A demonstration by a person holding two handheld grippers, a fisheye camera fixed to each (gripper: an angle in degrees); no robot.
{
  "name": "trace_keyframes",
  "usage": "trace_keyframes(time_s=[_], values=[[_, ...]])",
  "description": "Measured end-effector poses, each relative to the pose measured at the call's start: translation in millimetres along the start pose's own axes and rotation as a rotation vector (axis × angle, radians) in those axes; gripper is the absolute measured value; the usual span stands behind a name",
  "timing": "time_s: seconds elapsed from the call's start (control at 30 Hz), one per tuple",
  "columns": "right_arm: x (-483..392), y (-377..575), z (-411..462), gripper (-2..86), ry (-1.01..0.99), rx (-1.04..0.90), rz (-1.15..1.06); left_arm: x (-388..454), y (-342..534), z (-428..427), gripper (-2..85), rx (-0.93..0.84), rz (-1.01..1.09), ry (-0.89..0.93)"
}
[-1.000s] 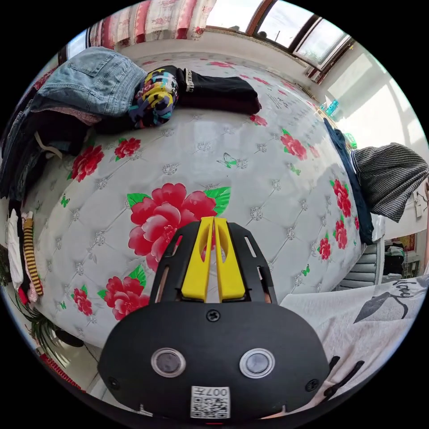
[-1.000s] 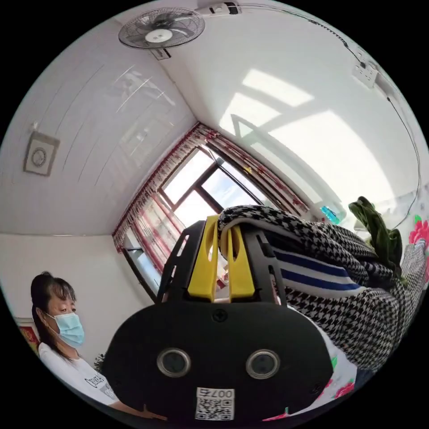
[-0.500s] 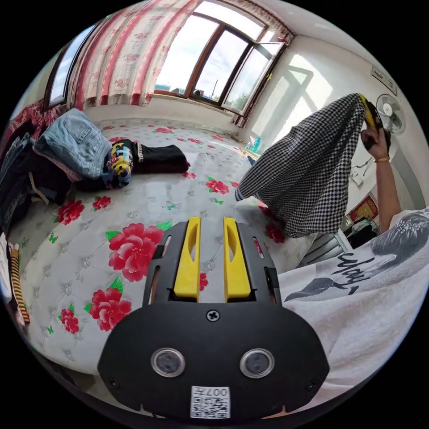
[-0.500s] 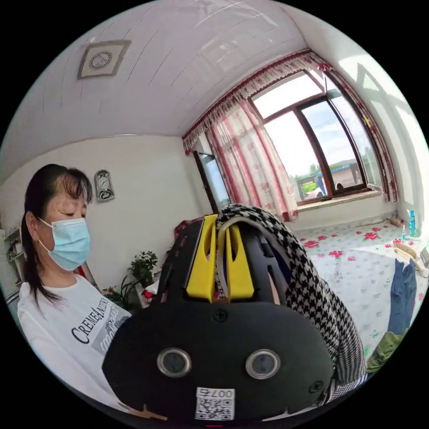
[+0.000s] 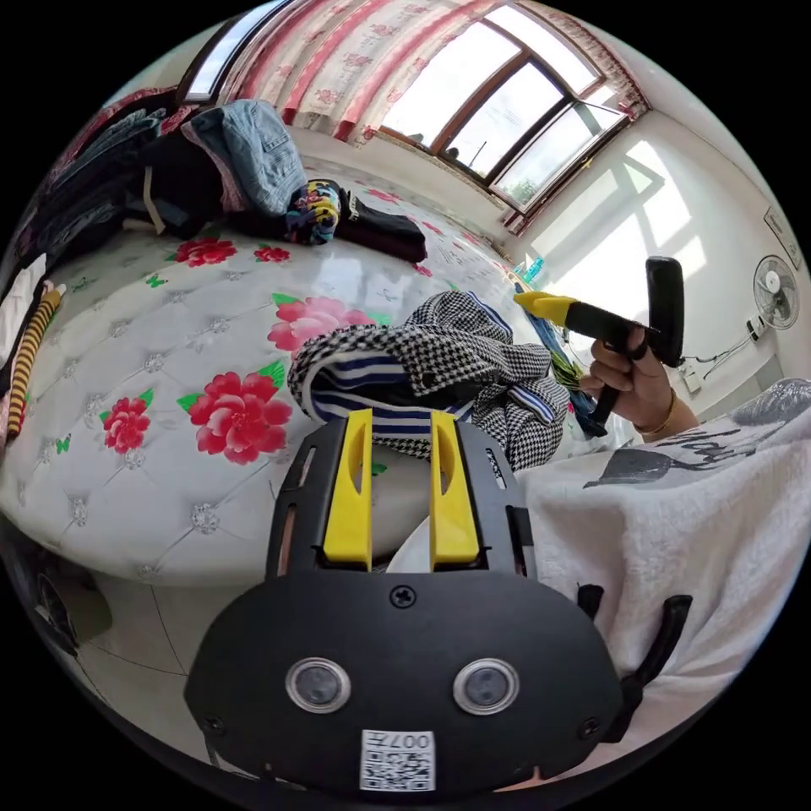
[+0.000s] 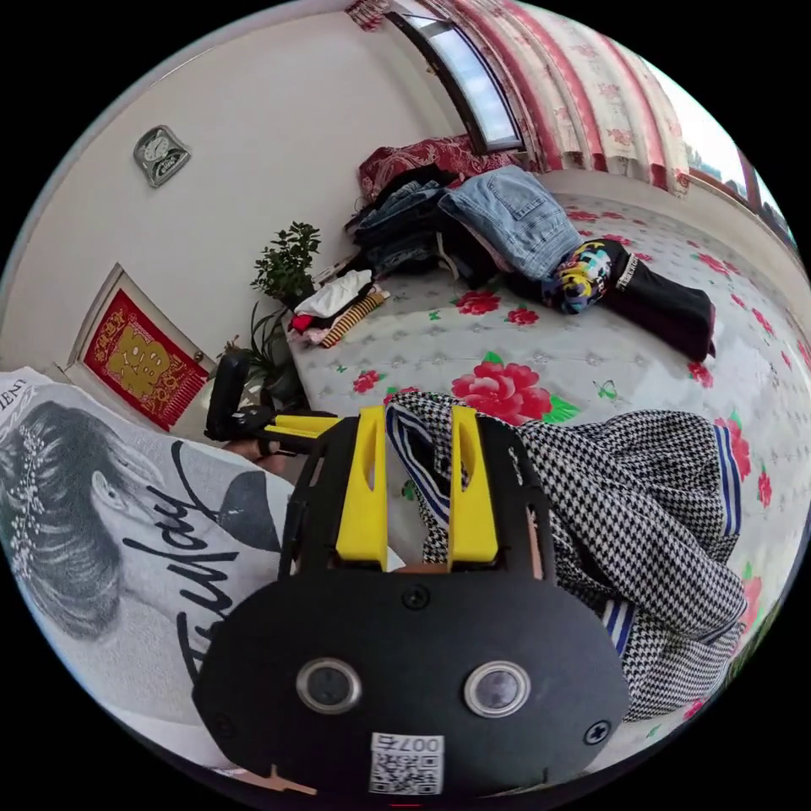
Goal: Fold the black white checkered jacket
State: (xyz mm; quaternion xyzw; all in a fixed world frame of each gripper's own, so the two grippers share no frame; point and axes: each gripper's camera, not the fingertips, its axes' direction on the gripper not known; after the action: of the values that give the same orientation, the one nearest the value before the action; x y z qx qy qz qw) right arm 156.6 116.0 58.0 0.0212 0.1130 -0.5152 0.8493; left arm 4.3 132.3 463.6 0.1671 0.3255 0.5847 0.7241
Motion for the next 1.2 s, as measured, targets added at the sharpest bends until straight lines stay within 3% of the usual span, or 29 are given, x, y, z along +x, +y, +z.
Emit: trace_keyframes(time_s=[0.2,0.37,0.6,0.73,0.9,0.97,1.07,1.2], values=[[49.4,30.5,43.3,13.0,0.278,-0.233,0.093,-18.4,-31.0,25.8,10.7,-0.109,-0.045,0.063],[42.6,11.6,96.9,13.6,0.297,-0.3,-0.009,-12.5,-65.6,48.8,10.9,-0.185,-0.016,0.092],[74.4,-12.9,200.2,12.0,0.307,-0.453,-0.064,4.1,-101.2,113.5,14.1,-0.441,0.011,0.167],[119.5,-17.9,183.7,8.6,0.134,-0.41,0.168,11.8,-124.1,147.8,15.5,-0.54,0.011,0.174],[121.4,-22.6,140.9,6.0,0.097,-0.261,0.181,6.9,-164.9,188.1,15.2,-0.577,-0.09,0.187],[123.3,-20.0,127.2,5.9,0.077,-0.211,0.21,10.0,-183.4,198.1,13.5,-0.58,-0.109,0.169],[127.1,-11.1,107.0,6.7,-0.011,-0.156,0.236,14.9,-206.1,197.5,3.2,-0.532,-0.097,0.06],[122.7,-4.0,74.4,9.6,0.047,-0.058,0.175,9.5,-210.6,179.3,-0.4,-0.467,-0.14,0.125]])
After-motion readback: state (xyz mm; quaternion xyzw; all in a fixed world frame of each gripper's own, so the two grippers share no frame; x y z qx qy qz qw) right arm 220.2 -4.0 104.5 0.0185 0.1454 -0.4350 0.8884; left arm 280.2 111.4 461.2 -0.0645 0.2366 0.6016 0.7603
